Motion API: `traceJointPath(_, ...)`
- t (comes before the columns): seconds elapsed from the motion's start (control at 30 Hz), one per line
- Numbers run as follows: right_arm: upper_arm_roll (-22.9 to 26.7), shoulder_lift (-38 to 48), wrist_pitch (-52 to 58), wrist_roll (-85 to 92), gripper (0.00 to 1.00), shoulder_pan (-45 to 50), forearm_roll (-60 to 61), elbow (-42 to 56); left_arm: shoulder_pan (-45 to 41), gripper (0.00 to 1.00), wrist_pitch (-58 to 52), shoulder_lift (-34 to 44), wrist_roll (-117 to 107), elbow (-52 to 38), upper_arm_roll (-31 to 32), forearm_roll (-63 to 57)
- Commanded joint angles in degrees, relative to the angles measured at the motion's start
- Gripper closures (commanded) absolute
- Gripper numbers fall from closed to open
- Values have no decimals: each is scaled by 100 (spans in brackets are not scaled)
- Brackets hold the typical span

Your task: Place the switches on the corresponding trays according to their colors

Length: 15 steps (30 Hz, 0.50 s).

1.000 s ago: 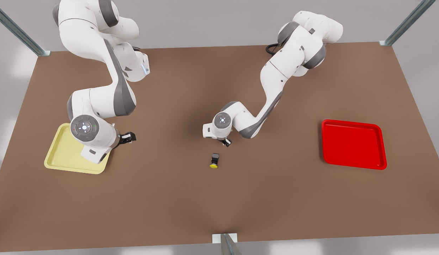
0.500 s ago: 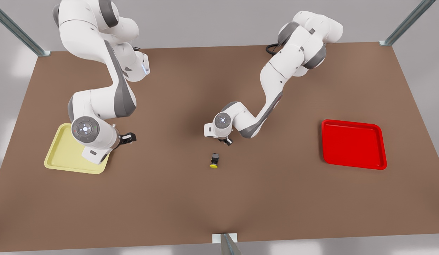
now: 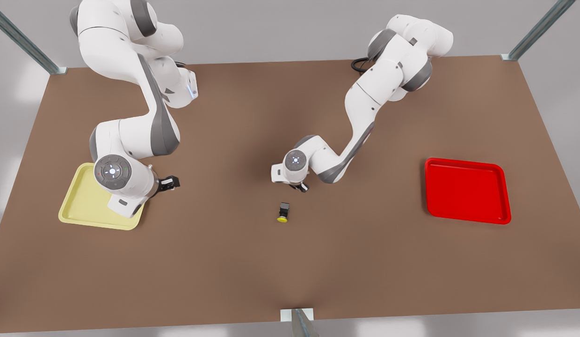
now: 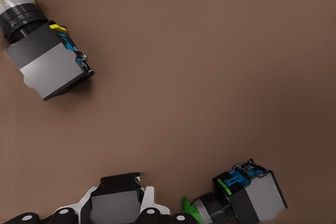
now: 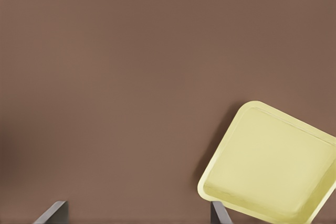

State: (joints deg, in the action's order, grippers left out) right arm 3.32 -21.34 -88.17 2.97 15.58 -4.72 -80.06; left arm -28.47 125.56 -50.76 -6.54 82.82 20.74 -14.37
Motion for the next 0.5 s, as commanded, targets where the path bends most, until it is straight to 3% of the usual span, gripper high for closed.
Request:
traceJointPath(0.0,19,7,2,28,0,-2,6,-1,104,53,-312,84,21,-29,1,13)
traceJointPath(0.1,19,7,-7,28,0,-2,6,8,552,55,-2007,637,372,-108,36,57)
traceJointPath(0.17,19,-19,-138,20,0,33,6,8,1282,53,-4037,1086,1137,-555,10,180)
traceJointPath(0.23,81,-248,-516,-419,0,454,41,-1,2345,52,-5058,1086,1234,-1101,9,163)
traceJointPath(0.33,98,-994,-1623,-2430,0,1341,41,61,3698,52,-5165,1077,1515,-1242,-8,84)
traceJointPath(0.4,98,-1302,-2159,-3793,0,1693,41,87,4516,52,-4716,1437,2033,-522,1,101)
traceJointPath(0.47,98,-1539,-2415,-4891,0,1825,225,131,4640,54,-4672,1709,2253,93,-552,40)
